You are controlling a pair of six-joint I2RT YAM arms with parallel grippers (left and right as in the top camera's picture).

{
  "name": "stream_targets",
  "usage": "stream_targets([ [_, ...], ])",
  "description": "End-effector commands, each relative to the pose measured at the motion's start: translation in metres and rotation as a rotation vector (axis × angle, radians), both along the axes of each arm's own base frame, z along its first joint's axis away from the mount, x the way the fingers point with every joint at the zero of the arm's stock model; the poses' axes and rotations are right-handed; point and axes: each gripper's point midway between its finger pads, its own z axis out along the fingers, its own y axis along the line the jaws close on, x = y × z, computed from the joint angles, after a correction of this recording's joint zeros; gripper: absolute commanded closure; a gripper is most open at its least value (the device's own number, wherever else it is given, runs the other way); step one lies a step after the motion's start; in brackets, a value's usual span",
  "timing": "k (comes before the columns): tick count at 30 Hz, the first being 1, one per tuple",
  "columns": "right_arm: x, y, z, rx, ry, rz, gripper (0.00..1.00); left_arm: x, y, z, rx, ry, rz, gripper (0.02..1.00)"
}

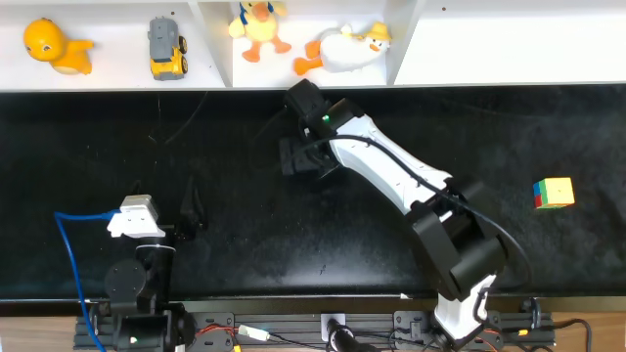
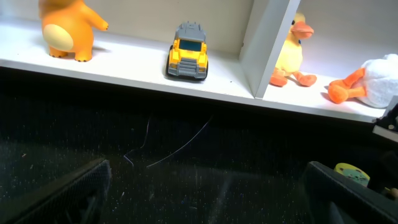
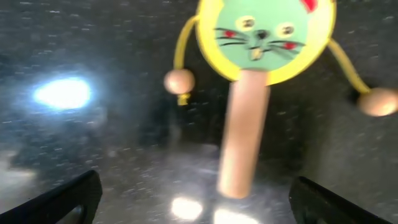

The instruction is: Store Toys

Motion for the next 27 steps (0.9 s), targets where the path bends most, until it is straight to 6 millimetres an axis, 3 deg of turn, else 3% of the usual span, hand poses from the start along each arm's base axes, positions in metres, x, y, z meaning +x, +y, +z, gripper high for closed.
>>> stream_targets([
  [1,0.014,-0.012,0.001,-0.035,-0.034,0.044,0.001,0.000,-0.004,0.000,-0.008,-0.005,-0.022,0.020],
  [6,0.015,-0.021,-0.001,-0.065,-0.030,0.060,0.020,0.000,-0.004,0.000,-0.008,-0.005,-0.022,0.020],
  [15,0.016,-0.020,-0.002,-0.065,-0.040,0.091,0.091,0.000,-0.004,0.000,-0.008,-0.005,-0.021,0.020],
  [27,0.010,-0.022,-0.027,-0.093,0.024,0.075,0.145,0.000,-0.004,0.000,-0.008,-0.005,-0.021,0.020],
])
